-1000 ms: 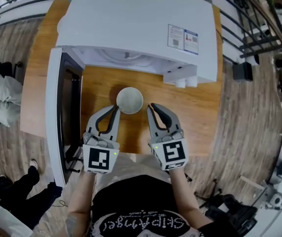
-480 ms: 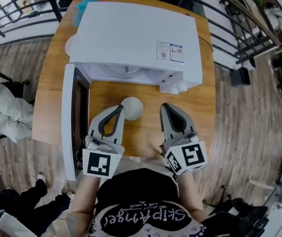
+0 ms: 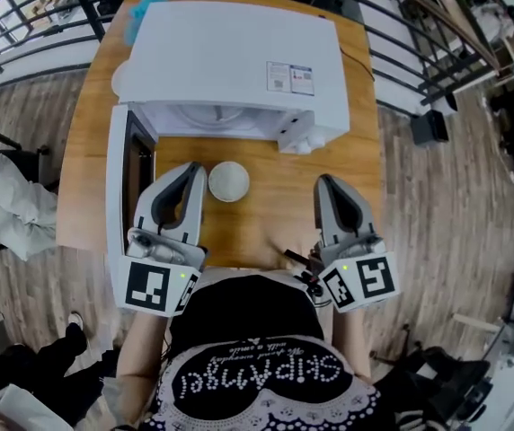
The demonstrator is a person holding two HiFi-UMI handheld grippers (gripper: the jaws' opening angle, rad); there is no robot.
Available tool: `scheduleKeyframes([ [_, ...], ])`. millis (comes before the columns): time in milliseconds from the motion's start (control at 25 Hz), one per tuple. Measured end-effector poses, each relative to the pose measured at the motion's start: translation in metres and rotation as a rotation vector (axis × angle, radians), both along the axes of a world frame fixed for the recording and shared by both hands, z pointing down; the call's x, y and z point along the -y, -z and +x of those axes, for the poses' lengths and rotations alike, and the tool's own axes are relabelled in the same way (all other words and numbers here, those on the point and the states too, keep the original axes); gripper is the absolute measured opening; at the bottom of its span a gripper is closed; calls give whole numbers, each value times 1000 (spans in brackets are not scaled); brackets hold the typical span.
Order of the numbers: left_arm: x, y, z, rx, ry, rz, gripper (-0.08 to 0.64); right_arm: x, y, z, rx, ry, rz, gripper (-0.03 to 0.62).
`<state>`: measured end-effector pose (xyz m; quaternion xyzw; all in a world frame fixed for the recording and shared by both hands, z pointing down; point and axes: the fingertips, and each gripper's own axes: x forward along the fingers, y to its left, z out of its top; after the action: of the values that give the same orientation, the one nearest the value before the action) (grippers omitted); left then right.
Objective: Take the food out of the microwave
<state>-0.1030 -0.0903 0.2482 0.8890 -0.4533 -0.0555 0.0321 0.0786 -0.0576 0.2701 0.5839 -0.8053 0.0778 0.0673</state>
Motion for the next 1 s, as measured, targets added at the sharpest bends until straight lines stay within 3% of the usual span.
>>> scheduleKeyframes([
  [600, -35, -2, 2, 21, 97, -10, 31, -43, -14, 42, 21, -21, -60, 35],
  [1000, -42, -4, 14, 47, 52, 6, 31, -44, -17, 40, -15, -4, -58, 35],
])
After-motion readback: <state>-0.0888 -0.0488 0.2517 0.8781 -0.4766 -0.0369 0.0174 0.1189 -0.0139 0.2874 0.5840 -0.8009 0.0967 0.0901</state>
